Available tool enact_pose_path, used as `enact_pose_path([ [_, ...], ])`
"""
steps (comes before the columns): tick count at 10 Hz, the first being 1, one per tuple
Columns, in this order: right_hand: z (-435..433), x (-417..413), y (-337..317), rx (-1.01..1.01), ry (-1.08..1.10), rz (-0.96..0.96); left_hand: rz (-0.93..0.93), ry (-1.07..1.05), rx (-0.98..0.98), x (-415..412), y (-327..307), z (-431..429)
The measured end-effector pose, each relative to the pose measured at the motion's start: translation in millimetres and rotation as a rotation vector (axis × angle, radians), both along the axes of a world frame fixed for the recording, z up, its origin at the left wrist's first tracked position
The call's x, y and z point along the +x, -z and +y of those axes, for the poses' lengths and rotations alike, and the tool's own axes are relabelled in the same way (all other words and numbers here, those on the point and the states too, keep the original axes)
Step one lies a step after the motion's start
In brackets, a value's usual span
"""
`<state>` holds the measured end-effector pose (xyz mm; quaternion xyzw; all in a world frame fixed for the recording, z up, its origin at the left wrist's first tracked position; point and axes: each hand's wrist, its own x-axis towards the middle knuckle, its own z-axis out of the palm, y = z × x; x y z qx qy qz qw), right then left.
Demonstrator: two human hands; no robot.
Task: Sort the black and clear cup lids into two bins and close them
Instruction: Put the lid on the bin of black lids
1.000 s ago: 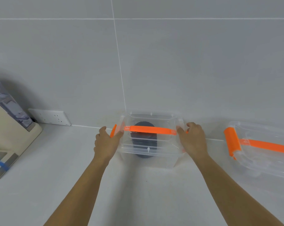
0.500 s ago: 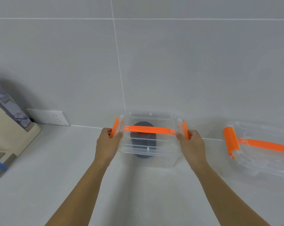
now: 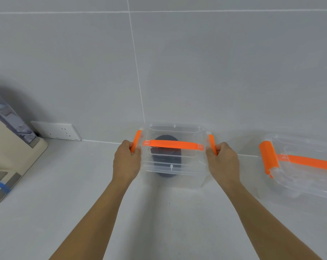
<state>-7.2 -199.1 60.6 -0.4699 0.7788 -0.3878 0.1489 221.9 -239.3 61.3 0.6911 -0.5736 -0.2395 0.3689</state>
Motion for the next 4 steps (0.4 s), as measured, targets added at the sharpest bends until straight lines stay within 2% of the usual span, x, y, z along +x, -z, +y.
enact_pose_path([
  [2, 4, 1, -6, 0.073, -0.005, 0.073, -0.11, -0.011, 0.002, -2, -1, 1],
  [4, 15, -12, -18, 0.233, -0.11, 0.114, -0.35, 0.12, 0.19, 7, -19, 4],
])
